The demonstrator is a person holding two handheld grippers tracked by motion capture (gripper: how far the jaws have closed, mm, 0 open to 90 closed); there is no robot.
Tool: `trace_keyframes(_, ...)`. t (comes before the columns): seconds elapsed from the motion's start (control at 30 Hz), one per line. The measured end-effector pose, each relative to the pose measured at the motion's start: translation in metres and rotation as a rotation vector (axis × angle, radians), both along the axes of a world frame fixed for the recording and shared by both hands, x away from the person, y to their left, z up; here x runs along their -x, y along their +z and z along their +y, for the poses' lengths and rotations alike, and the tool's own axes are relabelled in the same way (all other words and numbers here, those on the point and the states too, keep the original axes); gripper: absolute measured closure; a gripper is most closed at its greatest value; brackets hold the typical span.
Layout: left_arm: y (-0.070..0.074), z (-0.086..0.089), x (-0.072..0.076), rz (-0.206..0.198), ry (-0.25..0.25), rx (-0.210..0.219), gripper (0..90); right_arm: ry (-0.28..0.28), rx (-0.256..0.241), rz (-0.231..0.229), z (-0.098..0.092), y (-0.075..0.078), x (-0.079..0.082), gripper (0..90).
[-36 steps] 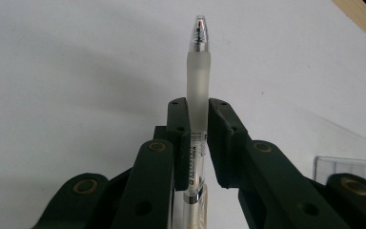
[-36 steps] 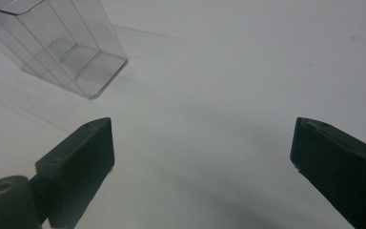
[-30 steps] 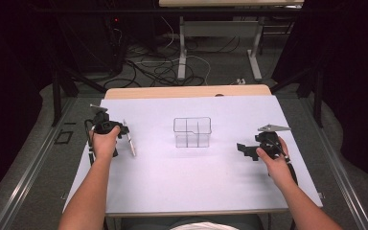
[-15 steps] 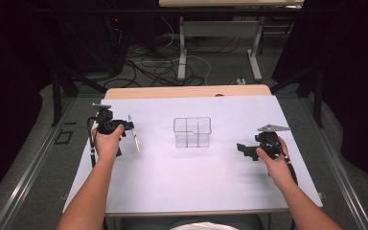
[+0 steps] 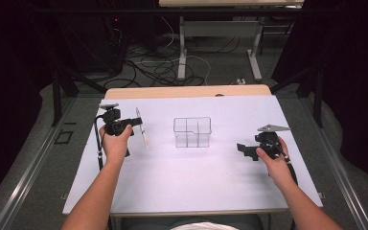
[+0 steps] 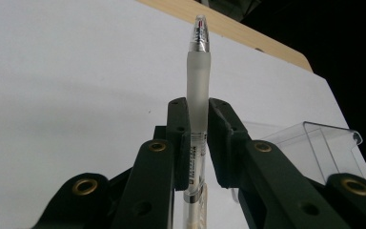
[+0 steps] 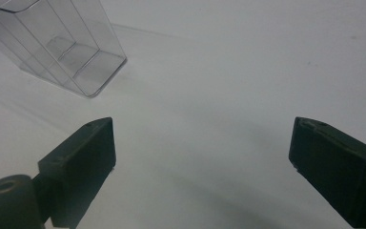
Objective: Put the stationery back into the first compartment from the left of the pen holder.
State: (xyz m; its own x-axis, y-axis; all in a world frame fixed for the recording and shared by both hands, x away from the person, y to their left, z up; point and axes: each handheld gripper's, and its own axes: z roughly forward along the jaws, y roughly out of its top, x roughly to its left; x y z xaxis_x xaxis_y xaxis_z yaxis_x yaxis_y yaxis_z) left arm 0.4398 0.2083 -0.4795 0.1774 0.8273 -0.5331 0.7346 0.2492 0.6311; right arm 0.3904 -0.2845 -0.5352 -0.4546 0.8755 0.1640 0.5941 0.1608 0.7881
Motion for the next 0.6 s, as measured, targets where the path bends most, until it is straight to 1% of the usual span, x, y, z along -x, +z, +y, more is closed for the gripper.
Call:
trace_keyframes(0.13, -0.001, -0.007, 0.003, -0.033, 0.003, -0.004, 80.1, 0.001, -0.002, 0.0, 0.0, 0.0, 0.0, 8.7)
trace_keyframes(0.17, -0.002, -0.008, 0.004, -0.043, 0.0, -0.012, 80.1, 0.003, 0.0, 0.0, 0.0, 0.0, 0.0, 8.7)
trace_keyframes(0.23, -0.003, -0.013, 0.005, -0.05, 0.006, -0.014, 80.1, 0.003, 0.003, 0.001, 0.0, 0.0, 0.0, 8.8)
trace_keyframes(0.27, -0.003, -0.014, 0.005, -0.047, -0.004, -0.017, 80.1, 0.004, 0.001, 0.001, 0.0, -0.001, 0.0, 8.7)
trace_keyframes(0.3, -0.004, -0.016, 0.005, -0.049, -0.002, -0.015, 80.1, 0.003, 0.007, 0.001, 0.0, -0.001, 0.0, 8.8)
trace_keyframes(0.37, -0.004, -0.018, 0.006, -0.046, -0.017, -0.023, 80.1, 0.003, 0.001, 0.0, 0.0, 0.0, 0.0, 8.8)
trace_keyframes(0.4, -0.004, -0.021, 0.006, -0.058, -0.003, -0.019, 80.1, 0.003, 0.002, 0.0, 0.0, 0.0, 0.0, 8.8)
trace_keyframes(0.47, -0.004, -0.023, 0.007, -0.062, -0.01, -0.03, 80.1, 0.003, 0.0, 0.0, 0.0, -0.001, 0.0, 8.8)
trace_keyframes(0.53, -0.003, -0.027, 0.008, -0.073, -0.011, -0.023, 80.1, 0.002, 0.003, 0.001, 0.0, -0.001, -0.001, 8.8)
trace_keyframes(0.6, -0.001, -0.03, 0.008, -0.078, -0.022, -0.024, 80.1, 0.005, 0.003, 0.0, 0.0, -0.001, -0.001, 8.8)
